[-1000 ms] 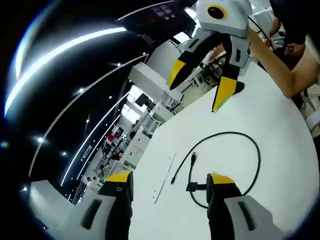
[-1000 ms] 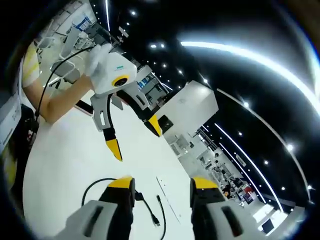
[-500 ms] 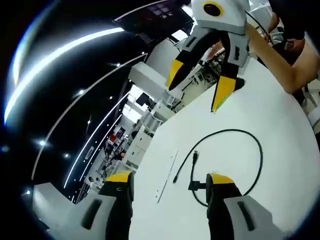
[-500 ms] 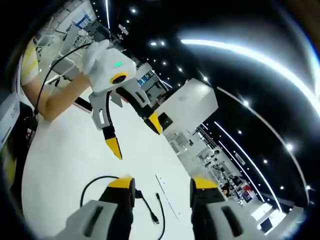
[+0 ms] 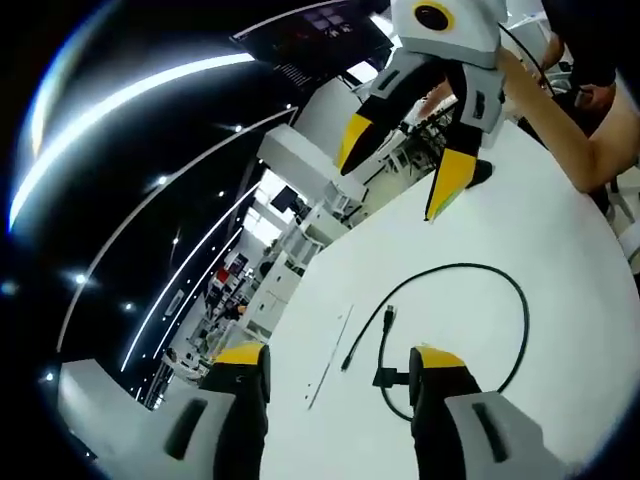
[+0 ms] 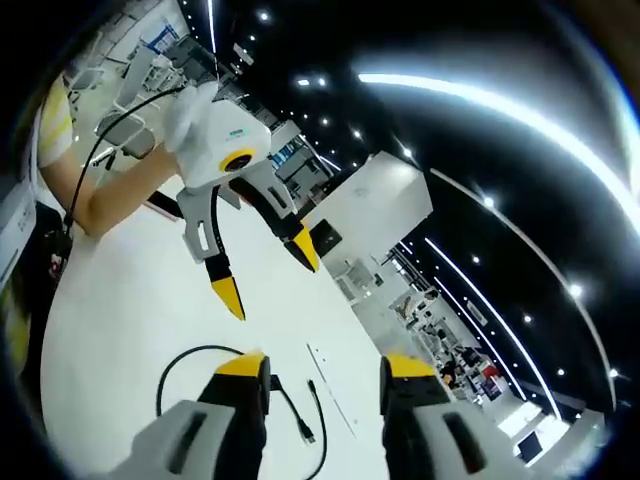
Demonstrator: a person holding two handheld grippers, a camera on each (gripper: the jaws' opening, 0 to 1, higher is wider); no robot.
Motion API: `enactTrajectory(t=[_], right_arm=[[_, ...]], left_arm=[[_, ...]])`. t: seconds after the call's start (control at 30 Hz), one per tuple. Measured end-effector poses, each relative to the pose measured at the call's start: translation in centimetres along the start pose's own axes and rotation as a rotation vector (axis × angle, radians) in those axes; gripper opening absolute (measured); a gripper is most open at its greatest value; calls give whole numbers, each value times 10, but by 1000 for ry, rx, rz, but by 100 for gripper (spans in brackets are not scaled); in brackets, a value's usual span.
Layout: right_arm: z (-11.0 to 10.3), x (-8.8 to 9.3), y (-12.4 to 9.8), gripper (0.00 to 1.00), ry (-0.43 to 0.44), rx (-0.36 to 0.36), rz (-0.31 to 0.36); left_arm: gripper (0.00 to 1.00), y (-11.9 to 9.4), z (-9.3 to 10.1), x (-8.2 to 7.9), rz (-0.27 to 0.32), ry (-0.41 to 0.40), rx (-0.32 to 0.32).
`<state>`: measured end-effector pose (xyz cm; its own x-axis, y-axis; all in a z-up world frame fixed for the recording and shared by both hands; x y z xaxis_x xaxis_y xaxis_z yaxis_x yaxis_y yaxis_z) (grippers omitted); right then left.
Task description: Find the charging cable on the desk, coil it up and secure with Velcro.
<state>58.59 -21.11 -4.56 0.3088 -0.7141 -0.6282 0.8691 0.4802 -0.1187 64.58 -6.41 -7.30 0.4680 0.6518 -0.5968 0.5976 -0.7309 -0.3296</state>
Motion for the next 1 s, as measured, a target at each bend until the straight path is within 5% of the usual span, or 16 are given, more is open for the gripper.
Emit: enactTrajectory(t=[0.43, 0.67, 1.0], right_arm=[[5, 3, -2, 45, 7, 17, -8], [6, 3, -4, 45, 6, 22, -3], [7, 5, -3, 45, 3, 22, -10]], left_arm=[[56, 33, 2, -1, 75, -119, 17], [56, 58, 9, 1, 169, -284, 99], [56, 87, 4, 32, 101, -377, 68]])
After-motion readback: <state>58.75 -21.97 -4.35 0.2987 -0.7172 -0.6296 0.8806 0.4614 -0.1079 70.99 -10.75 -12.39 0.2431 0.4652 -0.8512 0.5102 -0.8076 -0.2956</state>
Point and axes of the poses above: the point that each gripper's makers call its tool centre point, and the gripper's own axes: y roughly forward along the fingers, z roughly to its right, x roughly out of its underside, the point moved 6 cm from there along -y, roughly backward along the fingers, and after that the axes turned 5 degrees about x, right-handed, at the moved point
